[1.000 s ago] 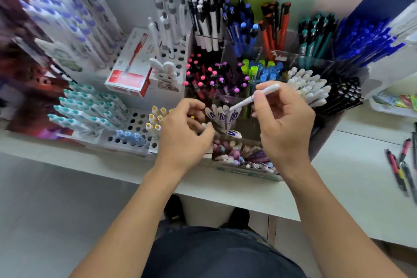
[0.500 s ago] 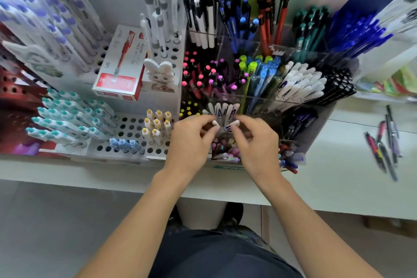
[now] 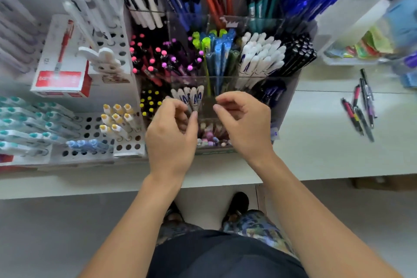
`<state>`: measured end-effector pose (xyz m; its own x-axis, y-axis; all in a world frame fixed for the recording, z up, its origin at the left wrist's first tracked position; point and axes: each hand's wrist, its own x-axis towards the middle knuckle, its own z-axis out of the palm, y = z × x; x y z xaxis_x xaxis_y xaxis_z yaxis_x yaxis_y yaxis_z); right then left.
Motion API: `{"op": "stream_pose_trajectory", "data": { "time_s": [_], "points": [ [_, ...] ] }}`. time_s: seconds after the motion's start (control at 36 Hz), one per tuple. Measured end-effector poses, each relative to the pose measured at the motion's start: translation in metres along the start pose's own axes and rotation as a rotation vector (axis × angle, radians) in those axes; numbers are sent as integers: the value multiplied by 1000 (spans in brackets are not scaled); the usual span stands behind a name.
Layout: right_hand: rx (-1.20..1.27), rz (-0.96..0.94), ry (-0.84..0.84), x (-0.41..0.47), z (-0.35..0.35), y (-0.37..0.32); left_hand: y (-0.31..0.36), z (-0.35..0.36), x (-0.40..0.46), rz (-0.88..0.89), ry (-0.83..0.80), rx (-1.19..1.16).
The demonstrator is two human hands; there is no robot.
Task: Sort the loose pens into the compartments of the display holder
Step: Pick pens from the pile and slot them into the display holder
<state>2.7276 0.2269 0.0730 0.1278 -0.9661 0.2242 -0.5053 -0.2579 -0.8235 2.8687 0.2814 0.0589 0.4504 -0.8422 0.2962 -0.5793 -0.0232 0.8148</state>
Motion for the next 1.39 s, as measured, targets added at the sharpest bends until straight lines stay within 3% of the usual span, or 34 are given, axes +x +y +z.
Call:
{"op": "stream_pose_trajectory", "data": {
  "time_s": [0.11,0.22,0.31,0.56,0.67,0.78,0.94,1.14,1.39],
  "points": [
    [-18,111,82,0,-66,33,50,39,-9,107,-54,-141],
    [-9,341,244,4,-136,102,109,112,-25,131,-347,-196],
    [37,525,338,2,-193,169,139,188,-46,-53,-593,-198],
    [-159,793,264,-7,-365,332,196,388,-112,-468,-859,-58],
    [-287,918,24,5,-395,378,209,440,-111,-569,-848,0],
    [-324,947,-71,20,-395,406,203,478,-100,-676,-795,45],
    [-255,859,43,46,-377,437,194,534,-87,-768,-744,-17],
    [-234,747,194,79,-415,455,220,590,-67,-645,-695,35],
    [-211,719,-7,159,-449,509,250,636,-67,-529,-649,308]
  ]
}}
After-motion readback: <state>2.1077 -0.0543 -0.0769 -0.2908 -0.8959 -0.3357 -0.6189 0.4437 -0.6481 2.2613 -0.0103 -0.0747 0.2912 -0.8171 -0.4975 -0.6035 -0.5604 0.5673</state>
